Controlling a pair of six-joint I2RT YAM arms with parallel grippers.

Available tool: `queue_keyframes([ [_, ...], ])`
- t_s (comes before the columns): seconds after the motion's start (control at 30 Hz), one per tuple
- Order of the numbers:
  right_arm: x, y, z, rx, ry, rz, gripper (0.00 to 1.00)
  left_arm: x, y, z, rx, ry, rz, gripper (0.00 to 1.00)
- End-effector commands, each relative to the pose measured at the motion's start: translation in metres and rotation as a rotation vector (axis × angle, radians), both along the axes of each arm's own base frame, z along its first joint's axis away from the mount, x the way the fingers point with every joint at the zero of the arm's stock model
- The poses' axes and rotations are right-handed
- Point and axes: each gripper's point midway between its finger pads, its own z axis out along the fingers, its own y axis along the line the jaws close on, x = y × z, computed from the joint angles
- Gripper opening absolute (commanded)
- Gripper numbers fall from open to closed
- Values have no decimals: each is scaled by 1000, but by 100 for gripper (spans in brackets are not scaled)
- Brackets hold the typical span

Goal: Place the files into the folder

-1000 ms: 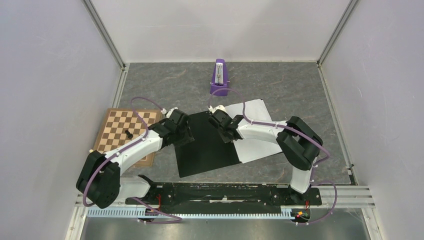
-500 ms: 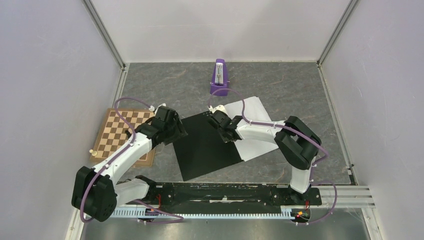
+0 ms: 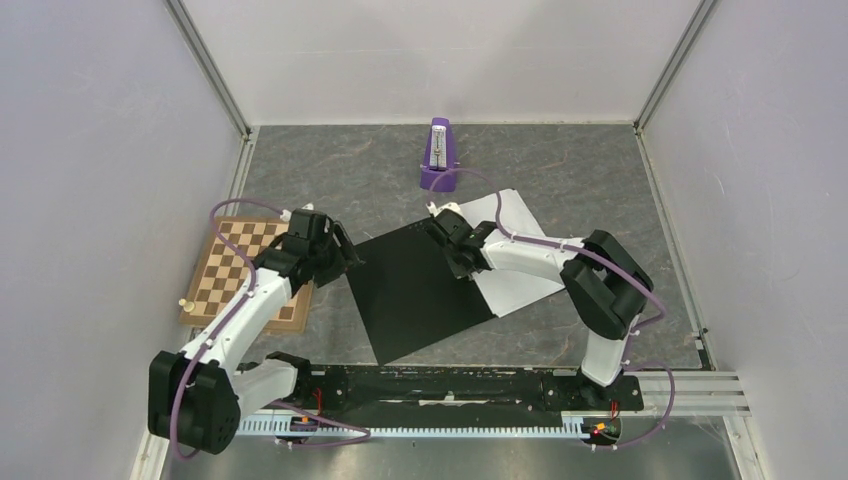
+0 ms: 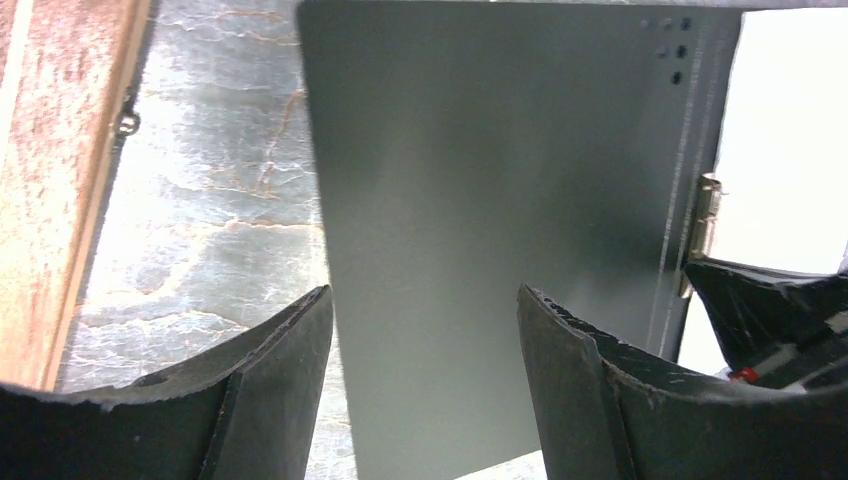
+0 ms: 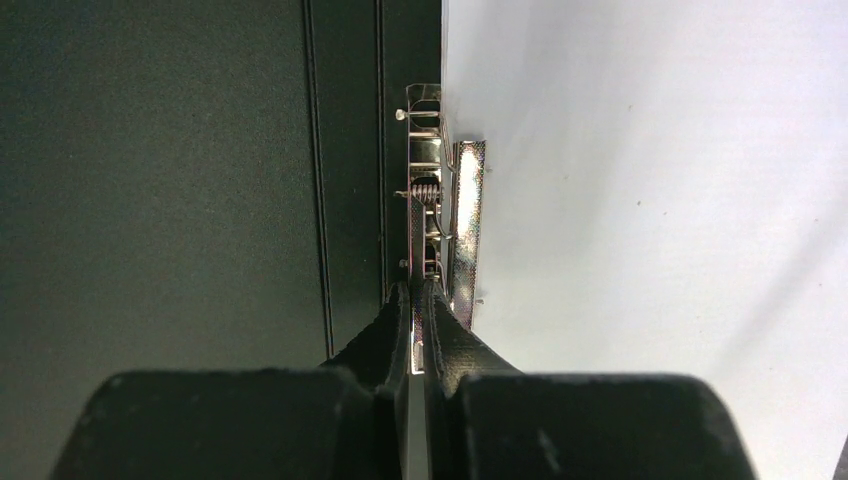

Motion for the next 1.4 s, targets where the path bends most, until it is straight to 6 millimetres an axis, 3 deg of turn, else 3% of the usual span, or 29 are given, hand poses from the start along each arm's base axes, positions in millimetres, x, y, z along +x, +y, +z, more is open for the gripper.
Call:
queue_keyframes([
  [0.0, 21, 6, 55, 98, -98, -22, 0, -6, 13, -4, 1, 6, 9, 74],
  [0.23, 28, -8, 74, 132, -124, -68, 0, -17, 44, -27, 0, 79, 162, 68],
  [0.57, 37, -24, 96, 175, -149, -114, 0, -26, 39, -62, -80, 140, 229, 54],
  [0.73, 39, -23, 110, 212, -161, -117, 0, -25, 18, -78, -180, 182, 188, 48],
  [1.03, 49, -23, 167, 287, -241, -128, 0, -18, 10, -85, -222, 183, 188, 48],
  [1.23, 50, -21, 193, 349, -265, -125, 0, -5, -20, -78, -293, 153, 115, 48],
  [1.37, 49, -21, 196, 364, -266, -133, 0, 6, -45, -61, -374, 99, 67, 48],
])
